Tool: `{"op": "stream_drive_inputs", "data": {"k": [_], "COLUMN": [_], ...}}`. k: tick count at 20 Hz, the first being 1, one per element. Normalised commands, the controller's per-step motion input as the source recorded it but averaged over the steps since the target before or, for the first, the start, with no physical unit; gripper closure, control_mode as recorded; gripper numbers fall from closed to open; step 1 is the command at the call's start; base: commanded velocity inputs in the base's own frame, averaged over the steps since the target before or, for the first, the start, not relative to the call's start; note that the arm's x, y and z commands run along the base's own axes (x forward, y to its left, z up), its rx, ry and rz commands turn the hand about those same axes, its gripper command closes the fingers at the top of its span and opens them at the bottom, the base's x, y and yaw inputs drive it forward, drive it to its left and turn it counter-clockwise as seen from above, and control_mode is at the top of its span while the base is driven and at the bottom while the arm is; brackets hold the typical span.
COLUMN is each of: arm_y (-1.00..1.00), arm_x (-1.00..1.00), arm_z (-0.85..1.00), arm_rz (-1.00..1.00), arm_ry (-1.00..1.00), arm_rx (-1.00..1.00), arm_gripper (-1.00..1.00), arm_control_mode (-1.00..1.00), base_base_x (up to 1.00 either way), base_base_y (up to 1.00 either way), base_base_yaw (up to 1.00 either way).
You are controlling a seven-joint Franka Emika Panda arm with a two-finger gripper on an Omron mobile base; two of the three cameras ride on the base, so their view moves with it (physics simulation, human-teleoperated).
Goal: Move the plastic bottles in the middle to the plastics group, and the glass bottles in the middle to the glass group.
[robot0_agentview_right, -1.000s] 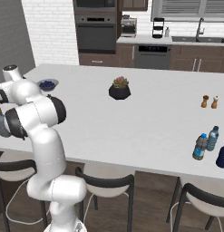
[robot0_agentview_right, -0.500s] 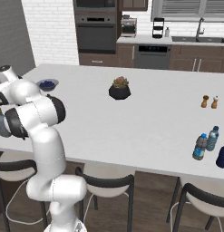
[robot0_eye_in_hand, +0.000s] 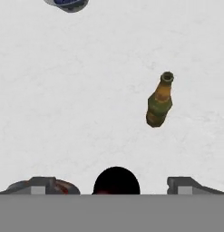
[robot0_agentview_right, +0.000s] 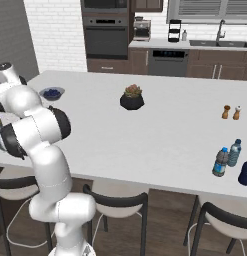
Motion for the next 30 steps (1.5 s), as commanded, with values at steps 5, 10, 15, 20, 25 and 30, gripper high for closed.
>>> {"op": "stream_drive_inputs", "data": {"k": [5, 10, 15, 20, 25, 30], "arm_y": [-0.92, -1.0, -1.0, -0.99, -0.93, -0.75], "arm_x": [-0.02, -0.07, -0.13, -0.28, -0.66, -0.9], "arm_z": [0.05, -0.05, -0.09, -0.06, -0.03, -0.03], "arm_rz": [0.0, 0.0, 0.0, 0.02, 0.0, 0.0], "arm_ry": [-0.02, -0.04, 0.0, 0.01, 0.0, -0.06], "arm_rx": [0.01, 0.0, 0.0, -0.05, -0.07, -0.11], "arm_gripper": [-1.0, -1.0, -1.0, -1.0, -1.0, -1.0], "arm_control_mode": [-1.0, -1.0, -1.0, -1.0, -1.0, -1.0], "base_base_x": [0.0, 0.0, 0.0, 0.0, 0.0, 0.0], "base_base_y": [0.0, 0.0, 0.0, 0.0, 0.0, 0.0], "base_base_yaw": [0.0, 0.0, 0.0, 0.0, 0.0, 0.0]}}
